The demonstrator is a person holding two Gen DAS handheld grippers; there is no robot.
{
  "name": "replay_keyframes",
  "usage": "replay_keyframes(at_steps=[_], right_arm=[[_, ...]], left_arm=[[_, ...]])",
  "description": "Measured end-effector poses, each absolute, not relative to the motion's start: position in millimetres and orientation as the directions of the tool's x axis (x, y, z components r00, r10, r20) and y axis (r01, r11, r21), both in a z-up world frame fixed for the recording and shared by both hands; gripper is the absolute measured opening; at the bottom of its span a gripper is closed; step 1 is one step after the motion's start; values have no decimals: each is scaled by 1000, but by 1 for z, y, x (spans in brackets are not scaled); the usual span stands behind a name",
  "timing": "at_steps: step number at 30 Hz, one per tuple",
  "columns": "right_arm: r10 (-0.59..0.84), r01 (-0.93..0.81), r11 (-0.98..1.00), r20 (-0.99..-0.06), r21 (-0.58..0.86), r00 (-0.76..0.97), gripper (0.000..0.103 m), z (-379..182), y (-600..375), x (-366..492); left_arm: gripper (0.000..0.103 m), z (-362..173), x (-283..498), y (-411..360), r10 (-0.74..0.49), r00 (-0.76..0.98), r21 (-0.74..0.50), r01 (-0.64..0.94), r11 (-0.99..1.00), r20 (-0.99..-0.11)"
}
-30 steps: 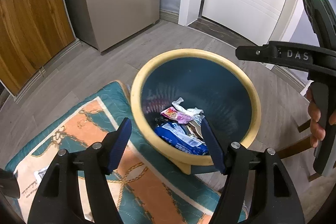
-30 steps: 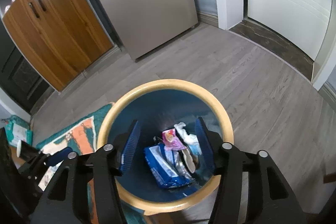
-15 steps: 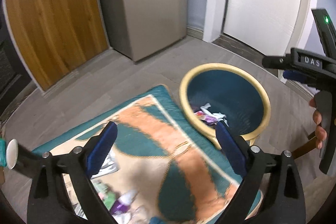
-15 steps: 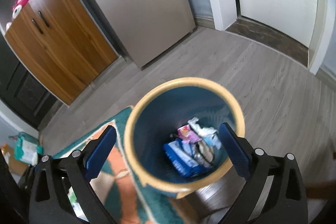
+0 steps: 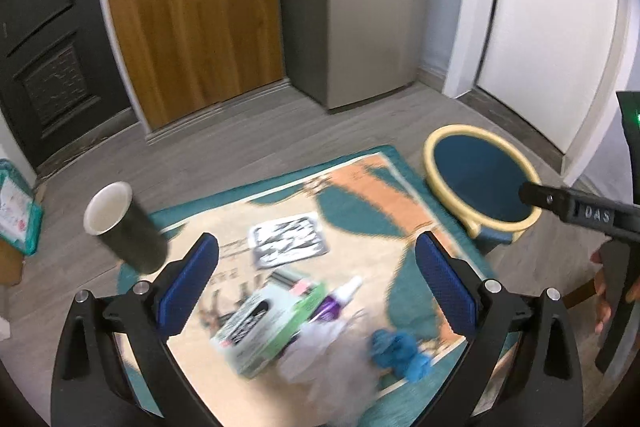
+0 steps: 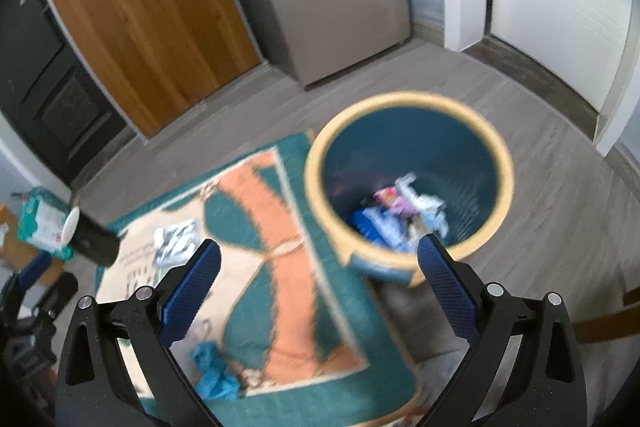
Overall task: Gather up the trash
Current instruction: 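Move both tools back over the mat toward the glove and plastic bag, then grasp the clear plastic bag with the left tool while the right tool grasps the blue glove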
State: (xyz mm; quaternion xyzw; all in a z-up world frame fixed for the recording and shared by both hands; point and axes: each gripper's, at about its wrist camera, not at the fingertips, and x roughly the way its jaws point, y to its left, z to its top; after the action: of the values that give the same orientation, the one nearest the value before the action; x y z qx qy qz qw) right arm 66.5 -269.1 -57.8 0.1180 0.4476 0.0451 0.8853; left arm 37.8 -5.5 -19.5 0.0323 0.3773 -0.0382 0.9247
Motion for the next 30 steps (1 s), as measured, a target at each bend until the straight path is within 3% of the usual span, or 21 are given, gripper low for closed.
replay_keyframes(at_steps=[10, 13, 17, 19, 22, 26, 30], right_arm=[[233, -170, 970, -858, 173, 458, 98, -107, -183, 43], [252, -224, 960, -872, 170, 420, 93, -115, -171, 39], [321, -242, 938, -886, 248, 335, 67, -126, -167, 41], [345, -261, 926, -891, 272, 295, 63, -132, -163, 40], [369, -314, 905, -897, 287, 242, 49, -139, -151, 38], [360, -348, 894, -915, 281, 185, 16, -149, -141, 34], [362, -334, 901, -904, 277, 227, 14, -140, -147, 38]], left_arm=[[97, -44, 14, 42, 19, 667, 34, 10, 999, -745], [97, -63, 11, 49, 9, 636, 17, 8, 1000, -772], [97, -84, 11, 53, 37, 588, 65, 26, 998, -808], [97, -89, 11, 55, 48, 572, 75, 25, 997, -819], [97, -90, 12, 52, 32, 570, 66, 39, 997, -821], [97, -92, 11, 38, 14, 568, 78, 89, 993, -823], [95, -98, 9, 21, -22, 552, 85, 168, 982, -833]])
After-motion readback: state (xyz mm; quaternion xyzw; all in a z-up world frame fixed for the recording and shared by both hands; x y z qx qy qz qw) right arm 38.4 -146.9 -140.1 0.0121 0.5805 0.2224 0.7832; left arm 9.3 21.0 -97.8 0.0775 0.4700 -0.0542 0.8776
